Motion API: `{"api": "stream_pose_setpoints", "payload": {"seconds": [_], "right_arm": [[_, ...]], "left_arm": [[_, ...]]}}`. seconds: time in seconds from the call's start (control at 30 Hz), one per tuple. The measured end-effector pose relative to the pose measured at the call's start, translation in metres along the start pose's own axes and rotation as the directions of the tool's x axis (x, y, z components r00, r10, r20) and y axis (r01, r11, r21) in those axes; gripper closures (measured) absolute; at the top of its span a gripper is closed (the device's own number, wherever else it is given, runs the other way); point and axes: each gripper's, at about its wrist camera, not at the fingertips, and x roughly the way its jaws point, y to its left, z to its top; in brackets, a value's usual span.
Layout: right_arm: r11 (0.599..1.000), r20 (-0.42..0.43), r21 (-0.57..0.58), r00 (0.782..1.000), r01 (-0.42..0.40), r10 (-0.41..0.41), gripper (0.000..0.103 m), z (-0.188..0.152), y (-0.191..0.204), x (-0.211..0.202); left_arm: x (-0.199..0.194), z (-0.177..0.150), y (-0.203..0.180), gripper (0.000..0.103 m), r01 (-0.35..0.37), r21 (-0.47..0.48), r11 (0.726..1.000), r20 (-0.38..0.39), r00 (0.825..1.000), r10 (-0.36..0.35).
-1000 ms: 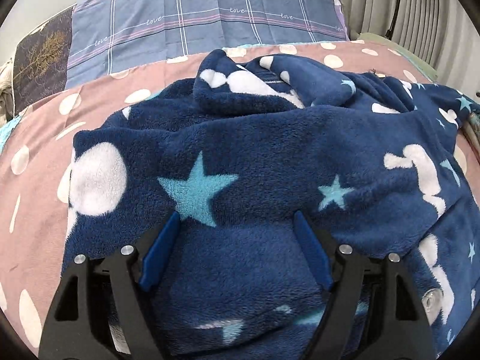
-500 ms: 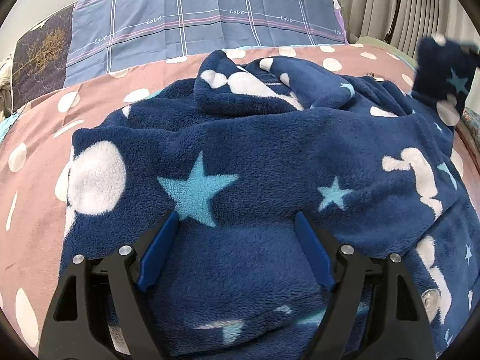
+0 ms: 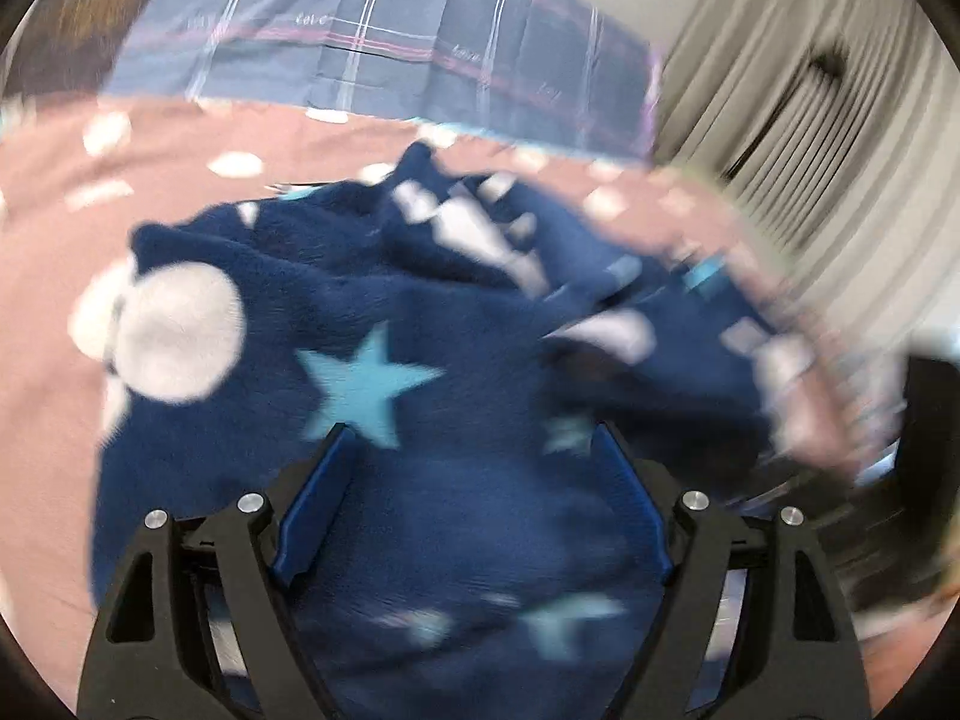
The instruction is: Fold small clothes
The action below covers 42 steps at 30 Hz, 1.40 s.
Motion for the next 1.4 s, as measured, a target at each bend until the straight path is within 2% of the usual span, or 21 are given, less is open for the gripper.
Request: {"api": "stream_pose_setpoints", "payload": {"seconds": [0.03,0.07,0.1,0.17,0.27,0.4,0.43,0.47,0.53,0.67,0.73,0.8,0.87,0.97,1.07,1.1,1.17,1.2,1.3,1.4], "right_arm": [[1.000,0.005,-0.003,1.000,-0.003,0.003,0.086,0.000,-0.001,0.003],[1.000,0.005,-0.003,1.000,-0.003,0.003,0.085,0.000,-0.001,0.003],[1.000,0.007,-0.002,1.000,-0.008,0.008,0.083,-0.002,-0.001,0.003],[1.000,0.017,-0.005,1.000,-0.019,0.019,0.080,-0.006,0.000,0.003],[0.999,0.031,-0.052,1.000,0.005,-0.004,0.077,-0.011,0.007,0.002],[0.995,0.043,-0.100,0.999,0.028,-0.024,0.071,-0.015,0.017,0.004],[0.994,0.044,-0.105,0.999,0.028,-0.024,0.070,-0.015,0.017,0.004],[0.994,0.045,-0.108,0.999,0.027,-0.022,0.069,-0.016,0.017,0.005],[0.994,0.049,-0.110,0.999,0.022,-0.017,0.066,-0.016,0.017,0.005],[0.993,0.057,-0.113,0.998,-0.032,0.039,0.065,-0.011,0.013,-0.018],[0.991,0.082,-0.119,0.994,-0.065,0.075,0.061,-0.009,0.007,-0.039],[0.993,0.094,-0.108,0.993,-0.055,0.066,0.053,-0.010,-0.008,-0.055],[0.998,0.097,-0.070,0.995,0.005,0.002,0.052,-0.012,-0.030,-0.062],[0.995,0.071,0.074,0.995,0.060,-0.065,0.052,-0.018,-0.071,-0.063],[0.978,-0.023,0.175,0.993,0.118,-0.115,0.053,-0.029,-0.098,-0.046],[0.973,-0.037,0.198,0.993,0.114,-0.109,0.053,-0.031,-0.103,-0.042],[0.973,-0.033,0.196,0.993,0.119,-0.115,0.050,-0.032,-0.100,-0.041],[0.975,-0.032,0.181,0.992,0.126,-0.123,0.047,-0.031,-0.098,-0.042],[0.978,-0.040,0.131,0.987,0.160,-0.156,0.045,-0.032,-0.087,-0.039],[0.978,-0.039,0.122,0.985,0.169,-0.165,0.045,-0.028,-0.084,-0.041]], "left_arm": [[-0.005,0.002,-0.001,0.021,0.066,-0.039,0.997,0.012,0.998,-0.065],[-0.007,0.003,-0.002,0.014,0.117,-0.069,0.991,0.017,0.993,-0.116],[-0.007,0.005,-0.006,0.012,0.171,-0.101,0.980,0.010,0.985,-0.171],[0.004,0.005,-0.017,0.012,0.227,-0.131,0.965,-0.036,0.972,-0.234],[0.027,0.004,-0.027,0.011,0.217,-0.178,0.960,-0.104,0.966,-0.237],[0.058,0.007,-0.038,0.013,0.145,-0.217,0.965,-0.155,0.971,-0.181],[0.064,0.009,-0.043,0.029,0.150,-0.219,0.964,-0.162,0.969,-0.187],[0.068,0.009,-0.046,0.062,0.152,-0.218,0.964,-0.174,0.966,-0.191],[0.077,0.013,-0.057,0.091,0.108,-0.188,0.976,-0.205,0.968,-0.147],[0.049,0.035,-0.078,0.093,0.155,-0.114,0.981,-0.133,0.976,-0.170],[0.015,0.054,-0.090,0.093,0.190,-0.053,0.980,-0.062,0.979,-0.193],[-0.018,0.070,-0.098,0.093,0.199,0.004,0.980,0.003,0.980,-0.199],[-0.045,0.079,-0.101,0.093,0.171,0.060,0.983,0.050,0.984,-0.174],[-0.076,0.085,-0.091,0.092,0.057,0.134,0.989,0.095,0.993,-0.071],[-0.081,0.084,-0.060,0.092,-0.060,0.097,0.993,0.089,0.995,0.052],[-0.078,0.081,-0.042,0.092,-0.127,0.070,0.989,0.081,0.989,0.121],[-0.070,0.074,-0.014,0.092,-0.209,0.023,0.978,0.068,0.976,0.207],[-0.065,0.068,0.003,0.092,-0.227,-0.009,0.974,0.048,0.973,0.227],[-0.048,0.052,0.031,0.092,-0.243,-0.066,0.968,-0.005,0.970,0.243],[-0.034,0.043,0.038,0.092,-0.284,-0.038,0.958,-0.028,0.959,0.284]]}}
